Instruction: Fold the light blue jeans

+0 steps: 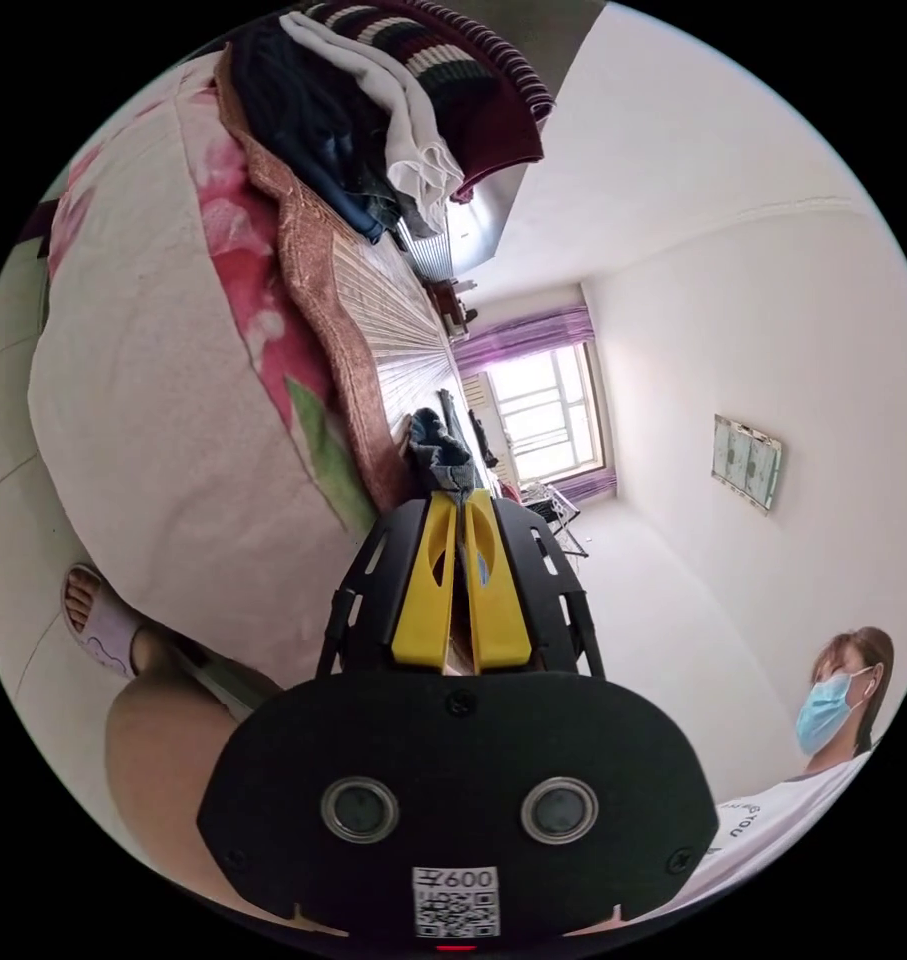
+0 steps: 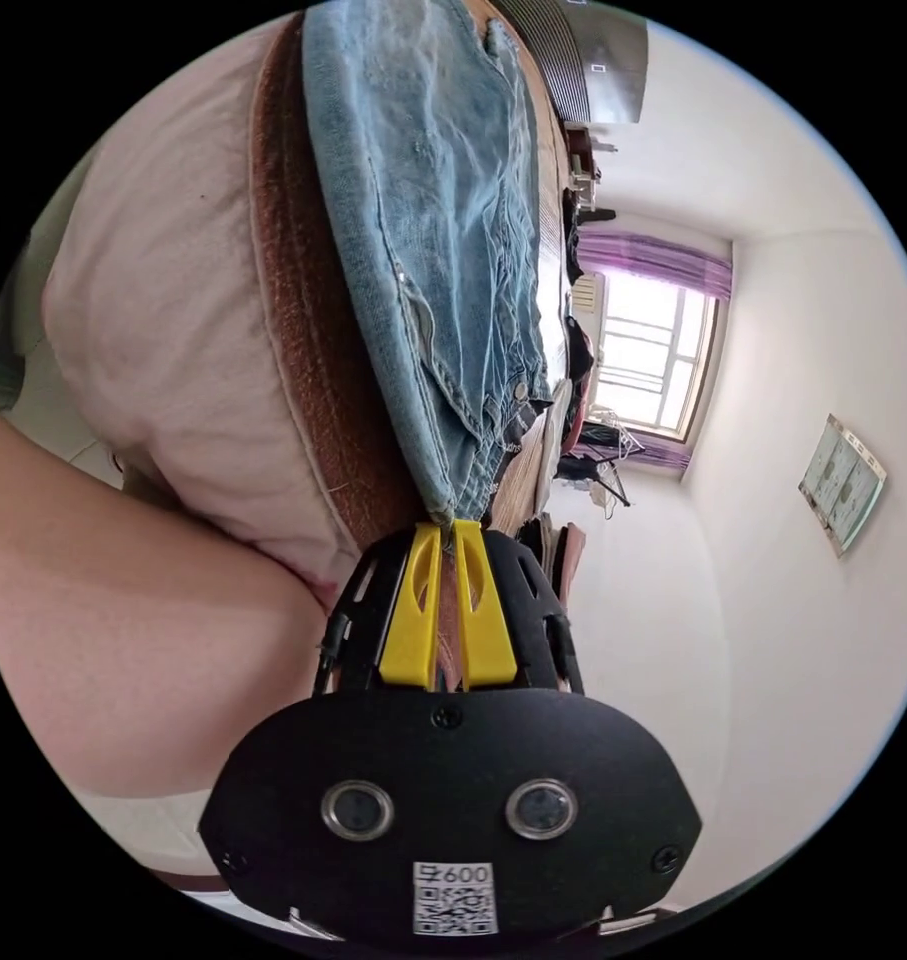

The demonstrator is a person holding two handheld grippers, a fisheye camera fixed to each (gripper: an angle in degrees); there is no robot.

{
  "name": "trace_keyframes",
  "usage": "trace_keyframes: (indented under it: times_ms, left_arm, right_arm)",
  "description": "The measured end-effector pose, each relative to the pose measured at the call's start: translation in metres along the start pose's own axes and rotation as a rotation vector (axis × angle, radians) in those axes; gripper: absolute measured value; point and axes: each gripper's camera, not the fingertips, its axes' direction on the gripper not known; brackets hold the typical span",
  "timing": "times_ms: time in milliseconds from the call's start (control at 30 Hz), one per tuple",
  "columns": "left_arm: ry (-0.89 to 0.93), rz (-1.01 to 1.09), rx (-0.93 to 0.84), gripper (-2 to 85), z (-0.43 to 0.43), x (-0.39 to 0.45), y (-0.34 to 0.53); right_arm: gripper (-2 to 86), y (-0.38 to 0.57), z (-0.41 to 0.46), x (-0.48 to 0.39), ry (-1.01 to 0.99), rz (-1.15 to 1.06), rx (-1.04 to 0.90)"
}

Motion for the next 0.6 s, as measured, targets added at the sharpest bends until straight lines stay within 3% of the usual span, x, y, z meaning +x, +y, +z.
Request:
trace_keyframes:
  times_ms: [133,600]
  left_arm:
    - [0.015,-0.013,0.013,1.3,0.002,0.001,0.015]
    - [-0.038,0.058,0.023,1.3,0.019,0.028,0.058]
  right_arm:
    - [-0.8,-0.001,-0.075,-0.032,0.035,-0.021,-0.025]
    - [-0.8,0.031,-0.334,-0.056,-0.112,0.042,0.013]
